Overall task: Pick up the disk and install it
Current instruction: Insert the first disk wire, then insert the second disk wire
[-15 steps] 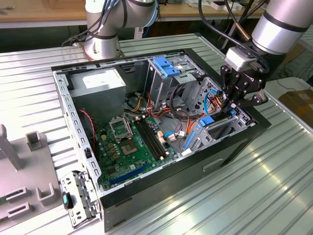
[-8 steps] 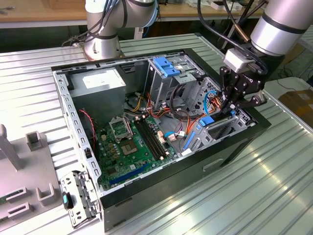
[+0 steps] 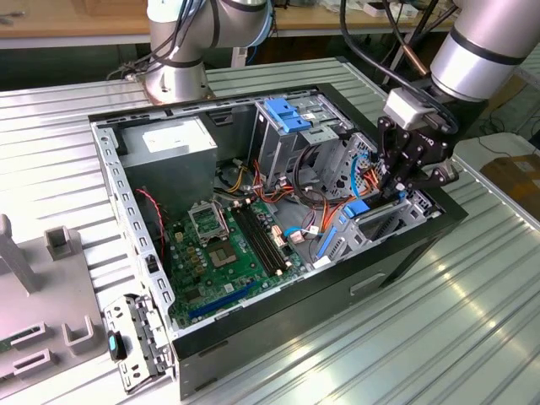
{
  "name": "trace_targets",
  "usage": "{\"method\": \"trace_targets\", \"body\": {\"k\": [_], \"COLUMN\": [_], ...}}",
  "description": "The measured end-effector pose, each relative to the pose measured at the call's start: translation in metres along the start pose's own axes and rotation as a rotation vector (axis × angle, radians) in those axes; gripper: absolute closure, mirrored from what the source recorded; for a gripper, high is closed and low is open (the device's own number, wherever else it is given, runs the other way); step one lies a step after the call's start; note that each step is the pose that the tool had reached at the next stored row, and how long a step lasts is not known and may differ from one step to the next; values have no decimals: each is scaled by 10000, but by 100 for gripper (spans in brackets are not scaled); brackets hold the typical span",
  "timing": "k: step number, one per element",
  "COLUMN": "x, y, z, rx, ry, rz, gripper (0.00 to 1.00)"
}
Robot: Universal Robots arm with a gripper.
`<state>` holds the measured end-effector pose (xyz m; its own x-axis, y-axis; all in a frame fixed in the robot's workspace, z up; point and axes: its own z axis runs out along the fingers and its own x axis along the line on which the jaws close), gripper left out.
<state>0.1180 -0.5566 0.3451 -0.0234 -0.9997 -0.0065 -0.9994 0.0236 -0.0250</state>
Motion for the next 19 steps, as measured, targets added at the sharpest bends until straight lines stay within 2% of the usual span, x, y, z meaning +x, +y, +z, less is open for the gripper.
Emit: {"method": "trace_targets", "body": {"k": [1, 2, 16, 18, 19], "x": [0, 0, -1, -1, -1], "y": [-3, -3, -3, 0, -1], "z": [-35, -37, -36, -68, -109], "rx": [-1, -1, -1, -4, -5], "ry": [-27, -26, -32, -38, -41], "rz": [1, 1, 1, -1, 0], "gripper": [76, 89, 89, 89, 89]}}
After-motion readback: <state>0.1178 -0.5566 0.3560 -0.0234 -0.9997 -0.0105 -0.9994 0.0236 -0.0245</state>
